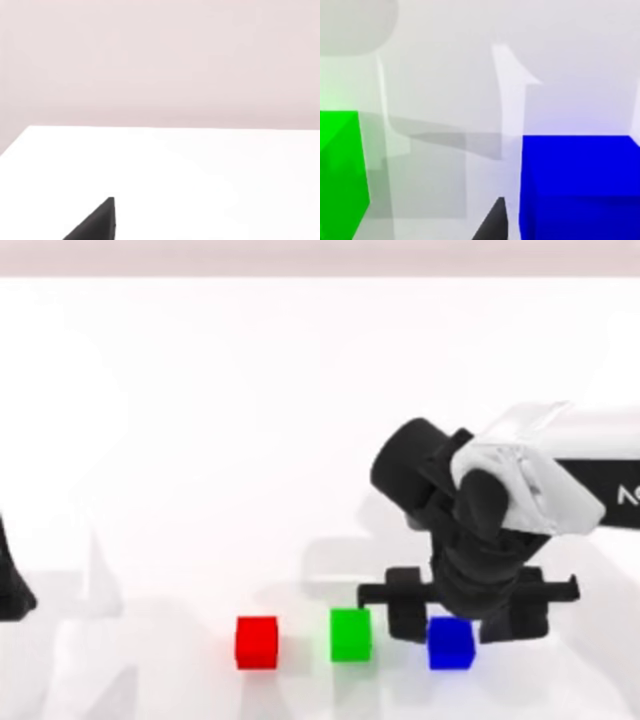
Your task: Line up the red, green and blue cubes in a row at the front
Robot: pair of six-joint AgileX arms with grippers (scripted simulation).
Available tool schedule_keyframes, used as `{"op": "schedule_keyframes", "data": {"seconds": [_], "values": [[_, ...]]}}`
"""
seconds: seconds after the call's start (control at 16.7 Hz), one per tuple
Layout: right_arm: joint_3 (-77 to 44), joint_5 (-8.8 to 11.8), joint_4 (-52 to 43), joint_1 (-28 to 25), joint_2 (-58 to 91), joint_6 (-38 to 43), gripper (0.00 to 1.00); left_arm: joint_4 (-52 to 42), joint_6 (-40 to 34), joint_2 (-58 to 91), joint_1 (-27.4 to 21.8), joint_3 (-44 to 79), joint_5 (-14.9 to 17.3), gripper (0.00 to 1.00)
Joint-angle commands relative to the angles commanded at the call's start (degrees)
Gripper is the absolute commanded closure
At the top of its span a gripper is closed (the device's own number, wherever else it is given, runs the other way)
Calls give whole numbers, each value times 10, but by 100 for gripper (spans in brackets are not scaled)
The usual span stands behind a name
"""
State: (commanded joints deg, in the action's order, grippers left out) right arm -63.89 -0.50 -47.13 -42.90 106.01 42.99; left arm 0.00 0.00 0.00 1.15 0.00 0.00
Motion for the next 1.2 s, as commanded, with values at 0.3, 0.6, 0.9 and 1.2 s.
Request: {"op": "schedule_keyframes", "data": {"seconds": [0.3, 0.6, 0.9, 1.2], "values": [[0, 0, 0, 0, 0, 0, 0, 0, 0, 0, 0, 0, 0, 0], [0, 0, 0, 0, 0, 0, 0, 0, 0, 0, 0, 0, 0, 0], [-30, 0, -42, -2, -14, 0, 0, 0, 0, 0, 0, 0, 0, 0], [-92, 0, -145, -5, -50, 0, 0, 0, 0, 0, 0, 0, 0, 0]]}}
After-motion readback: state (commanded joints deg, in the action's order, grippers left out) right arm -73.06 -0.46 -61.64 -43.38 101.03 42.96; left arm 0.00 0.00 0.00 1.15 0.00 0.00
